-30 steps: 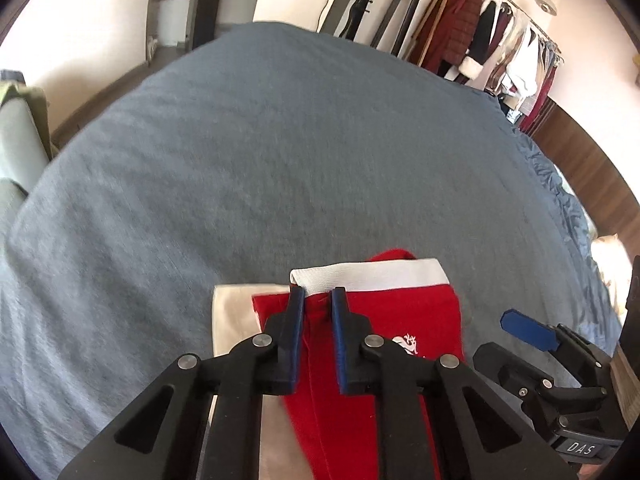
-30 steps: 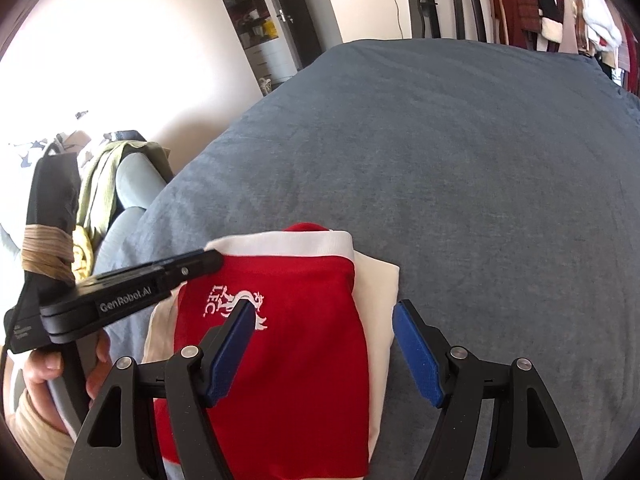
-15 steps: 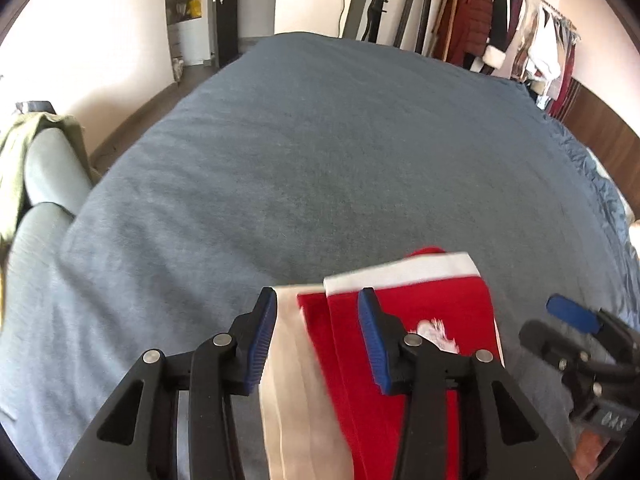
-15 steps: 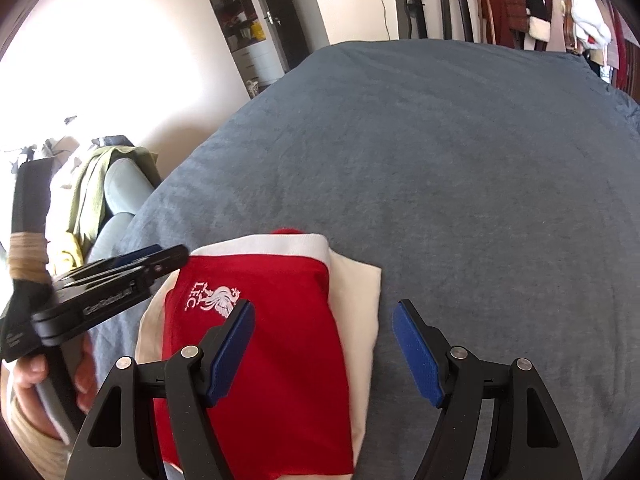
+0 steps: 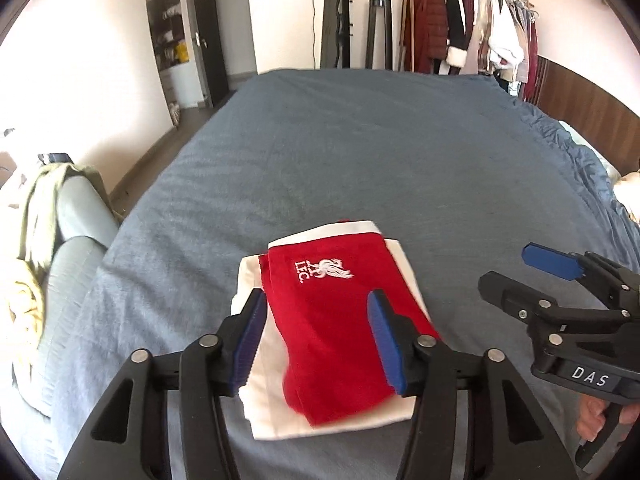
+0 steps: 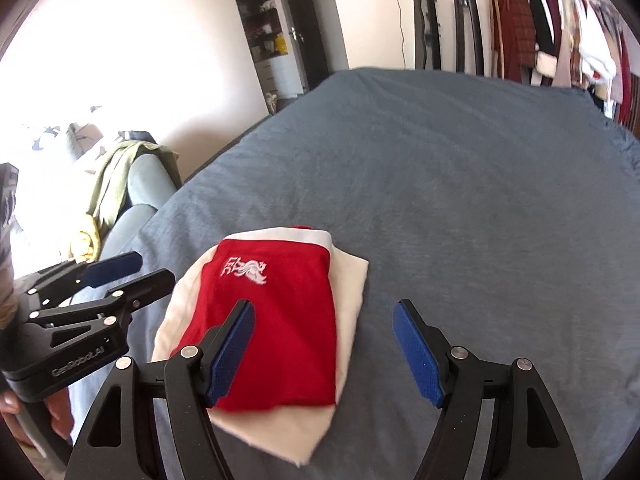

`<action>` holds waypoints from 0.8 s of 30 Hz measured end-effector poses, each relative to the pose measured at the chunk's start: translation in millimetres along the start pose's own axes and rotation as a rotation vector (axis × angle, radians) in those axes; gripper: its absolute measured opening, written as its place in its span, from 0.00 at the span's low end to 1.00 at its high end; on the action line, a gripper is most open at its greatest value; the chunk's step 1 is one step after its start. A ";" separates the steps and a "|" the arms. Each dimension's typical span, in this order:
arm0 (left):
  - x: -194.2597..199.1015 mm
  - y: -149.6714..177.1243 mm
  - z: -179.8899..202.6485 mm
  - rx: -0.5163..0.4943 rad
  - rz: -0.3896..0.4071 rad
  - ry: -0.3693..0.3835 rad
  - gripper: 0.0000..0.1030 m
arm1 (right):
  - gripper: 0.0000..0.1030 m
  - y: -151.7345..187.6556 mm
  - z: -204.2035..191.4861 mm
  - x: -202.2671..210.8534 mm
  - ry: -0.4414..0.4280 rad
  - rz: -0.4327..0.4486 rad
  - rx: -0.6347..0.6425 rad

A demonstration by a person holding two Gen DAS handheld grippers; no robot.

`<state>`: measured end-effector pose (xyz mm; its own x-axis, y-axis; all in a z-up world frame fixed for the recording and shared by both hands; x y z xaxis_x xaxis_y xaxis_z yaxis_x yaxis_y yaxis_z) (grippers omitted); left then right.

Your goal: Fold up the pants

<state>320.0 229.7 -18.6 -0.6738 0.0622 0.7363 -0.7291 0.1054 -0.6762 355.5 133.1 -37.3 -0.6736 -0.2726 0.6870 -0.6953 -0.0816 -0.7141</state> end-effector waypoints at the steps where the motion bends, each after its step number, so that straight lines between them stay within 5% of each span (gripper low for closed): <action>1: 7.9 2.4 3.8 0.000 0.009 -0.005 0.55 | 0.71 1.4 0.8 8.6 0.005 0.009 0.003; 24: 162.5 74.1 110.0 -0.028 0.160 0.011 0.75 | 0.73 83.6 38.0 196.2 0.091 0.120 -0.038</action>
<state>143.4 138.5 48.0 -0.7794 0.0912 0.6198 -0.6091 0.1211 -0.7838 174.8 36.4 32.7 -0.7712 -0.1898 0.6077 -0.6162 -0.0170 -0.7874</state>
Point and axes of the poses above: each gripper's, at about its wrist camera, not at the fingertips, and x roughly against the way its jaws point, z to its right, y to its underside, the point moved 2 cm from there along -x, roughly the way its jaws point, and after that the axes turned 1 degree about y, right-handed, at the moved point
